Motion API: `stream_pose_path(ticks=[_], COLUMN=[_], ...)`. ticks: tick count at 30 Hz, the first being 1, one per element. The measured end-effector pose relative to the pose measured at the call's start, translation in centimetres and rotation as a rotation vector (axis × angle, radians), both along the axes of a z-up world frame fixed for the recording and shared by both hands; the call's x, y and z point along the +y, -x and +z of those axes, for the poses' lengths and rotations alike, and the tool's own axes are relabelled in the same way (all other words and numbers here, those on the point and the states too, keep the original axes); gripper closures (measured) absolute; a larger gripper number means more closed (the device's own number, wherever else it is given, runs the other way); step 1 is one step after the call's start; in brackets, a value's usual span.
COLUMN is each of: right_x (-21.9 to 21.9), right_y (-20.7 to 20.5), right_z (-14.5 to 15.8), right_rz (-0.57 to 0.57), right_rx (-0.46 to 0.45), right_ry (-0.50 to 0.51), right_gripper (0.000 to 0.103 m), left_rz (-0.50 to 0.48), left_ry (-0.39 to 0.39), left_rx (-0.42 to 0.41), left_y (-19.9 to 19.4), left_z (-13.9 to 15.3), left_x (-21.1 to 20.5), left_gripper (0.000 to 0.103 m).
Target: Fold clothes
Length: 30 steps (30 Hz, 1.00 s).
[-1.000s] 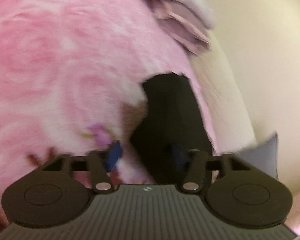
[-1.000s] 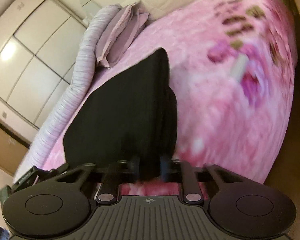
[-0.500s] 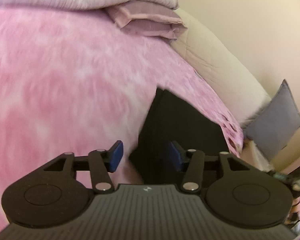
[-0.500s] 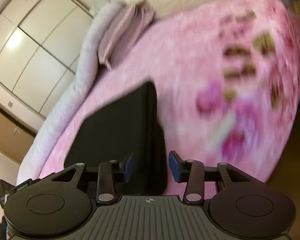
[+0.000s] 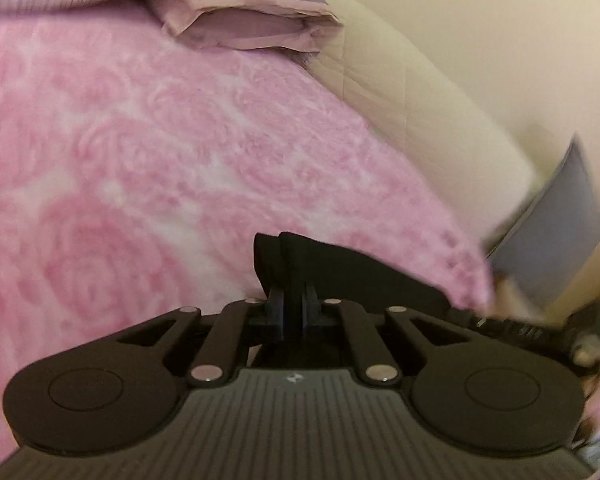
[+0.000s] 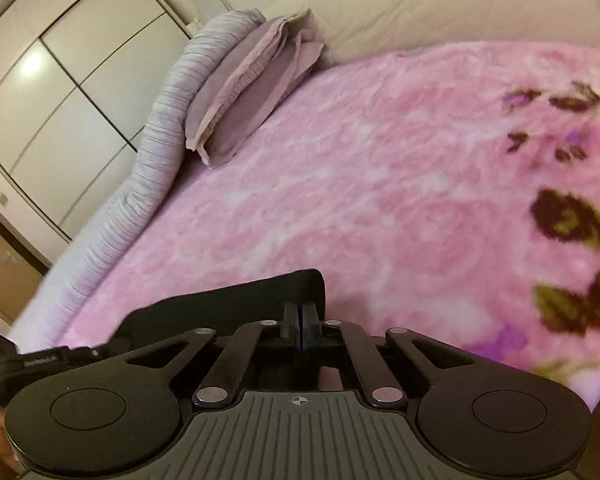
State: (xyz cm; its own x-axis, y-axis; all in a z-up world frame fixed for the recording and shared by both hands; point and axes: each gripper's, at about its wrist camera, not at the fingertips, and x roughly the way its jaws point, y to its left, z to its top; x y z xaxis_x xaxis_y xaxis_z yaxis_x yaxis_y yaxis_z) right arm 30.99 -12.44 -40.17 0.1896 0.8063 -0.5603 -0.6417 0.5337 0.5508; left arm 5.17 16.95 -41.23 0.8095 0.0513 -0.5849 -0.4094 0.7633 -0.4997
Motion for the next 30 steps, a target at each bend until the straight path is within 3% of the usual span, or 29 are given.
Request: stream_pose_path(ticks=[2,4,7,10,11,15,17,21,24,27,30], right_x=[1.0,1.9,0.8,0.1,0.2,3.8,5.9,8.0,8.4,7.5,4.5], right_y=[0.3,1.0,1.8,2.9,3.3,4.8,5.5,7.0,6.9,6.2,6.3], right_z=[-1.4,-1.9,0.0,3.2,4.0,3.9,2.3,-1.5,-2.3,-1.6,0.8], right_rz=[-0.010,-0.014,-0.049,-0.117,-0.121,0.052,0.114,0.130,0.132,0.119,0.051], right_rx=[-0.005,-0.073,-0.147,-0.297,-0.341,-0.401,-0.438,-0.564,-0.567,-0.530,-0.501], right_ry=[0.082,0.202,0.182,0.147,0.131,0.169,0.222,0.340,0.407,0.387,0.336], right_gripper=[0.103,0.103,0.103,0.100,0.098,0.088,0.086,0.085,0.085,0.085,0.085], left_rz=[0.027,0.046,0.076,0.108,0.083,0.025,0.026,0.021,0.007,0.007,0.045], left_ry=[-0.056,-0.123,-0.210,-0.281,-0.266,-0.263,-0.264,-0.312,-0.346,-0.342,-0.336], left_rx=[0.060,0.083,0.030,-0.040,-0.039,0.036,0.069,0.101,0.132,0.136,0.116], left_y=[-0.5,-0.5,0.3,0.9,0.5,-2.1,-3.2,-4.6,-5.0,-4.3,-0.4], left_z=[-0.2,0.5,3.0,5.3,5.2,2.9,1.0,-1.1,-0.8,0.4,2.5], left_x=[-0.2,-0.7,-1.6,-2.5,-2.8,-3.8,-3.9,-4.2,-4.3,-4.0,-5.1], left_gripper=[0.091,0.088,0.089,0.089,0.089,0.089,0.089,0.087,0.085,0.084,0.085])
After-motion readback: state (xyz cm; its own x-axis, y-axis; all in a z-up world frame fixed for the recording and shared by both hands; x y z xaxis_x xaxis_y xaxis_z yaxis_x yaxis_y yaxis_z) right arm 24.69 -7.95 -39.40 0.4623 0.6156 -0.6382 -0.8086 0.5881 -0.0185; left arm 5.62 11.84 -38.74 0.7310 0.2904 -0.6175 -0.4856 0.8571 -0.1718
